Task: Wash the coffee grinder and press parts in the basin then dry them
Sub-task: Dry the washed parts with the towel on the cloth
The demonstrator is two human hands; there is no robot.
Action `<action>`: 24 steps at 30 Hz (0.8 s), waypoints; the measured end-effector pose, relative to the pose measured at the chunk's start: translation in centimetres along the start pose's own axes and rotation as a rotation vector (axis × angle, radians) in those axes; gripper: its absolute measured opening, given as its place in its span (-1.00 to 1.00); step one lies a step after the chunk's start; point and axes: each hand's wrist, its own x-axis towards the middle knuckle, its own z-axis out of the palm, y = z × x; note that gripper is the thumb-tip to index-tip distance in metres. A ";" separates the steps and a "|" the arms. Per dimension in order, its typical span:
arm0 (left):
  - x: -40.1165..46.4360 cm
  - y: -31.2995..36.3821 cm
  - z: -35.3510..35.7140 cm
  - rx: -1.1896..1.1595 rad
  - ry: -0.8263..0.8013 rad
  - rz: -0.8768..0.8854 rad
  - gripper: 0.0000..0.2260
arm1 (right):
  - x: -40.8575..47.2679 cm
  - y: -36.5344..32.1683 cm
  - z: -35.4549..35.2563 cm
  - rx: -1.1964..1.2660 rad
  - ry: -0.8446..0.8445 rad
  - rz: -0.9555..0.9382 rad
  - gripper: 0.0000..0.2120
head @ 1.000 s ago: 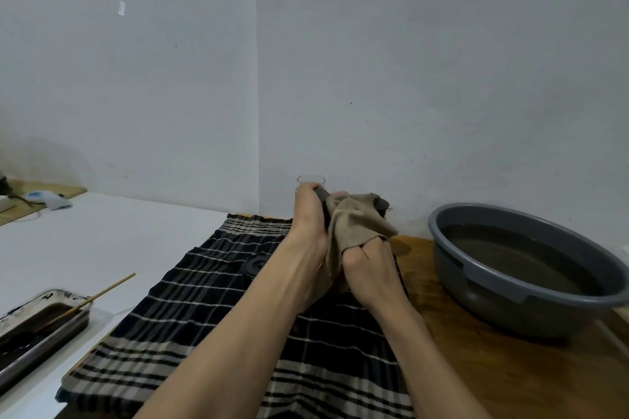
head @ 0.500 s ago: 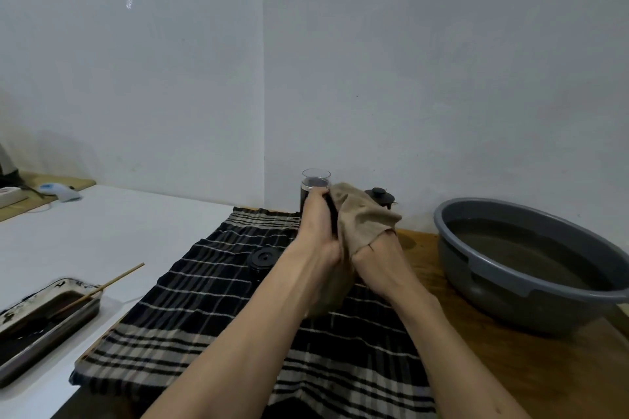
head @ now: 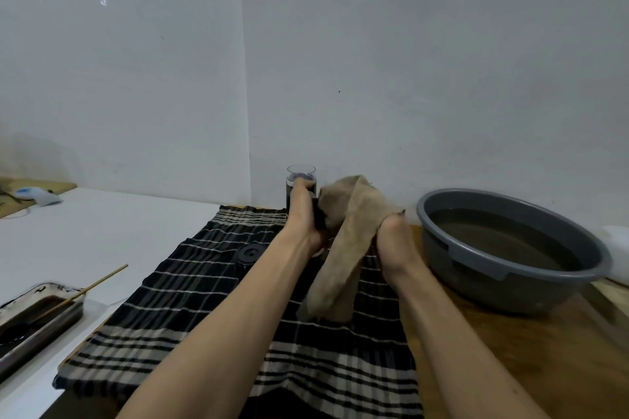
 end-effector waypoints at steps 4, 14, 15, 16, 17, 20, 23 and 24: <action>0.1 -0.2 0.2 0.172 0.013 0.039 -0.77 | 1.4 -3.8 -2.0 0.290 0.076 0.078 -0.56; 0.9 -2.3 0.3 0.839 -0.103 0.238 -0.60 | 2.3 -5.6 -5.2 0.491 0.065 0.003 -0.57; 0.9 -2.9 0.5 1.016 -0.139 0.312 -0.61 | 2.3 -5.6 -5.3 0.490 0.076 -0.006 -0.58; 0.9 -3.6 0.5 1.187 -0.174 0.390 -0.68 | 2.4 -5.5 -5.4 0.482 0.081 -0.010 -0.59; 0.9 -4.2 0.6 1.332 -0.220 0.457 -0.75 | 2.6 -5.5 -5.4 0.467 0.086 -0.011 -0.60; 1.7 -6.4 0.7 1.644 -0.302 0.479 -0.74 | 2.8 -5.7 -5.5 0.448 0.083 -0.012 -0.63; 3.4 -9.2 0.2 1.885 -0.298 0.395 -0.49 | 2.7 -5.9 -5.9 0.439 0.094 -0.027 -0.64; 3.7 -10.0 0.0 1.925 -0.299 0.368 -0.45 | 2.7 -5.8 -6.1 0.435 0.098 -0.028 -0.64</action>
